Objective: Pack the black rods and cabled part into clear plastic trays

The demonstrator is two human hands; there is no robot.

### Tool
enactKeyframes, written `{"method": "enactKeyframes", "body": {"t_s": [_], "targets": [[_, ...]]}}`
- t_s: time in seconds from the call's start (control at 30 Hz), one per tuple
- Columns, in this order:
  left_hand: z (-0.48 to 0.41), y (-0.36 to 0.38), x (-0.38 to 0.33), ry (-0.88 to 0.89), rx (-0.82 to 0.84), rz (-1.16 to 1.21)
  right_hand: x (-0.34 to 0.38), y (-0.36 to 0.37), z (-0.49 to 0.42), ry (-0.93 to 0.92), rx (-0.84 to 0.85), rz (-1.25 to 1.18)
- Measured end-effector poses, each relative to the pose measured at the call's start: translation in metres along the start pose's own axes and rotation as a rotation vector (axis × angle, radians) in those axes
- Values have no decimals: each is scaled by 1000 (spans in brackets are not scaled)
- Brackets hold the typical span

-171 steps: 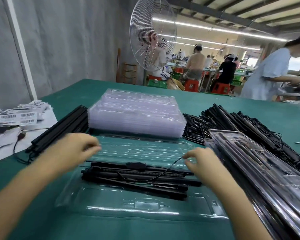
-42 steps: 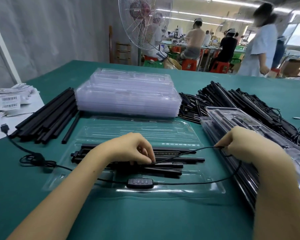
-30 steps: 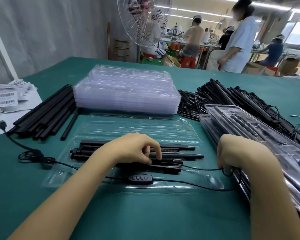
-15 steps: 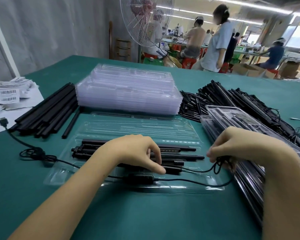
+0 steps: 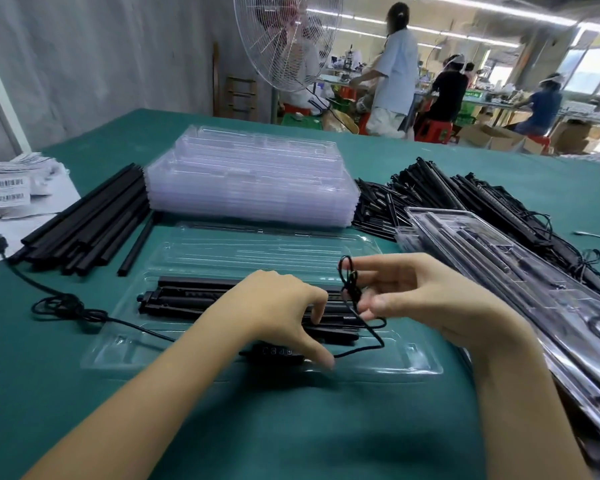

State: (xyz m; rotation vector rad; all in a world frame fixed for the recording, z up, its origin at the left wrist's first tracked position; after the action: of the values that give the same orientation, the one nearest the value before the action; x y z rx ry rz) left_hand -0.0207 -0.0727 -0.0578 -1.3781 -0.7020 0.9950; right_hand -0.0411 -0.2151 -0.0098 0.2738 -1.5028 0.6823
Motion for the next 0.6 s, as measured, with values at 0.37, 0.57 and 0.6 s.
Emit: {"method": "enactKeyframes", "body": {"t_s": [0.37,0.57,0.6], "targets": [[-1,-1,-6,-4,-57,-79,4,10,13,-185,-425,518],[-1,0,-5,-3,-74,-85,-8,-4,8,-119,-533,365],[-1,0,-4,-6,-75,-89,-13,-4,6,-91,-529,301]]}}
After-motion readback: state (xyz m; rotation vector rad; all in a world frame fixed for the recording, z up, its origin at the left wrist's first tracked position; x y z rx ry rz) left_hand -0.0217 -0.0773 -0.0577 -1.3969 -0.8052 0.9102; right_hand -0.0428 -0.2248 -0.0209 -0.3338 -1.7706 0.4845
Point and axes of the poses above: each hand's wrist, its own z-axis away from the middle knuckle, its own y-axis out of the palm, x = y × z, the point moved 6 cm from there along -z, towards the middle knuckle, and after that the axes turned 3 degrees about z, right-handed, at the moved point
